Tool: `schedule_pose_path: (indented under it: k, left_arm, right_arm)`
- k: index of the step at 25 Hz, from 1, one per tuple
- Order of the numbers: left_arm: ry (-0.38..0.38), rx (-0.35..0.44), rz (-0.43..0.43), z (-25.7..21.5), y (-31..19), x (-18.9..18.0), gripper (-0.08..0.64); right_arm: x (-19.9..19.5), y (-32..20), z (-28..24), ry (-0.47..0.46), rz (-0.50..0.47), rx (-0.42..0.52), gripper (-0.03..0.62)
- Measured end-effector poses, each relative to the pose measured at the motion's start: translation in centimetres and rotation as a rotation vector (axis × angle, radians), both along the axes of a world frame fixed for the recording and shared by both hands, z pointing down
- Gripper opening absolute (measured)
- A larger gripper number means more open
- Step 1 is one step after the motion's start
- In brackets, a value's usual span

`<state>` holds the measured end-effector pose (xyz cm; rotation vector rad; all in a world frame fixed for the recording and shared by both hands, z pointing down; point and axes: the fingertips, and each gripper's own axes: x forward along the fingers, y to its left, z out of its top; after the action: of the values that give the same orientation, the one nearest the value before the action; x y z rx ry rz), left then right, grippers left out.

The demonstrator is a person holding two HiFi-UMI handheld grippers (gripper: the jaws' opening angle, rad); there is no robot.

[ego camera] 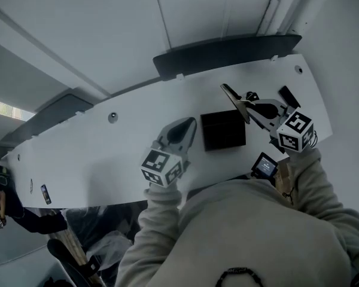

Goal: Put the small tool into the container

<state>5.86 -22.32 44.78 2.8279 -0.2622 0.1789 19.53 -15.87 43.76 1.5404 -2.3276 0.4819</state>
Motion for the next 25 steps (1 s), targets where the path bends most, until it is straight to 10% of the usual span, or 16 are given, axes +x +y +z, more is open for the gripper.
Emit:
schedule_pose_path:
  k: [14,25]
  left_arm:
    - [-0.022,-0.028,-0.035,2.5,0.1,-1.4,0.0]
    - [-0.055,-0.085,-0.121,4.4,0.2,-4.5,0.0]
  right_arm:
    - [-1.6,-1.6,2.6,0.065,-0.122,-0.048,0.025]
    - [-3.9,-3.0,8.3,0.34,-0.343,-0.157,0.025]
